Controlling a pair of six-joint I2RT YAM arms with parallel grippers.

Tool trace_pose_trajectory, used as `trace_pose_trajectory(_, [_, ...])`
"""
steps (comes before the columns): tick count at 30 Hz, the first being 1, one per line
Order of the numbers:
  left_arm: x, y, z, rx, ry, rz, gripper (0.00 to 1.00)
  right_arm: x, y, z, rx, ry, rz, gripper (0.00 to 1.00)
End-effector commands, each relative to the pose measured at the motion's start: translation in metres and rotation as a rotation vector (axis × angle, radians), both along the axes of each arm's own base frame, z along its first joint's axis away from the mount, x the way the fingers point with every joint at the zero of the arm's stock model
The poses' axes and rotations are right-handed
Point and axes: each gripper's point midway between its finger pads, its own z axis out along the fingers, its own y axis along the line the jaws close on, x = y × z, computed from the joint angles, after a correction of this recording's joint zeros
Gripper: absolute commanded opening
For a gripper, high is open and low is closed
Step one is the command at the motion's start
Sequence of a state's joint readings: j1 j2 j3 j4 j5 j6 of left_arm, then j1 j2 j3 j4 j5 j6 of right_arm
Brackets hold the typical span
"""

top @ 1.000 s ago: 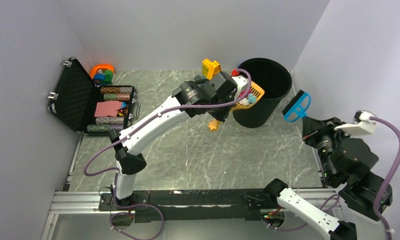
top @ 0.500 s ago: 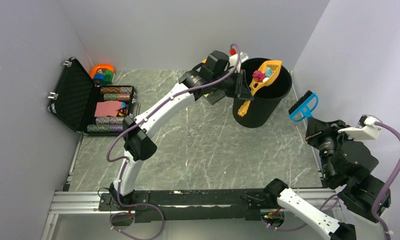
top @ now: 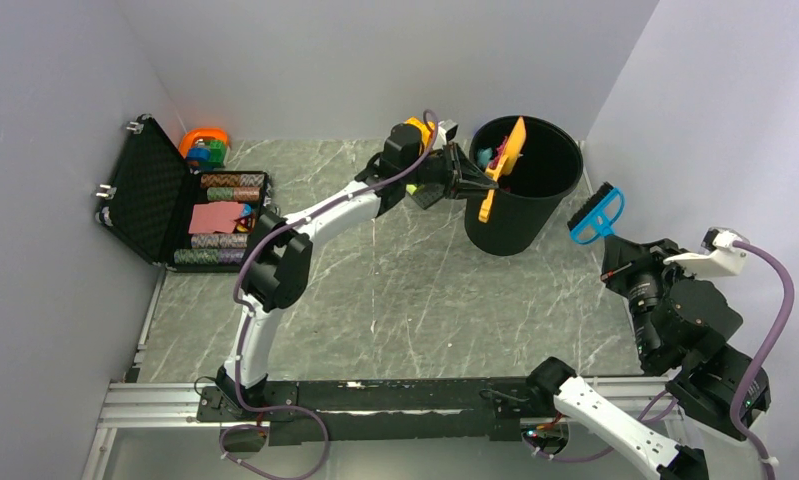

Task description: Sweep away the paper scraps from the table

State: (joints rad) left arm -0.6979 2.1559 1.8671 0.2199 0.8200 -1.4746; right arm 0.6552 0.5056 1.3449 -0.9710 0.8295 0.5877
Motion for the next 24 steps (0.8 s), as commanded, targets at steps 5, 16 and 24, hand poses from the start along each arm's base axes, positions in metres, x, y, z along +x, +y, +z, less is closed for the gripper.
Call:
trace_pose_trajectory(5, [-0.027,0.01,0.072,-0.259,0.023,-0.087,0.0,0.005,0.008,0.003,0.029,-0.023,0.021,0.0])
trace_pose_trajectory(16, [-0.03,0.011,0.058,-0.279,0.033,-0.107,0.0,0.009,0.013,0.0,0.024,-0.012,0.03,0.0])
trace_pose_trajectory(24, [-0.034,0.007,0.042,-0.292,0.086,-0.124,0.0,0.013,0.016,0.0,0.019,-0.005,0.034,0.0])
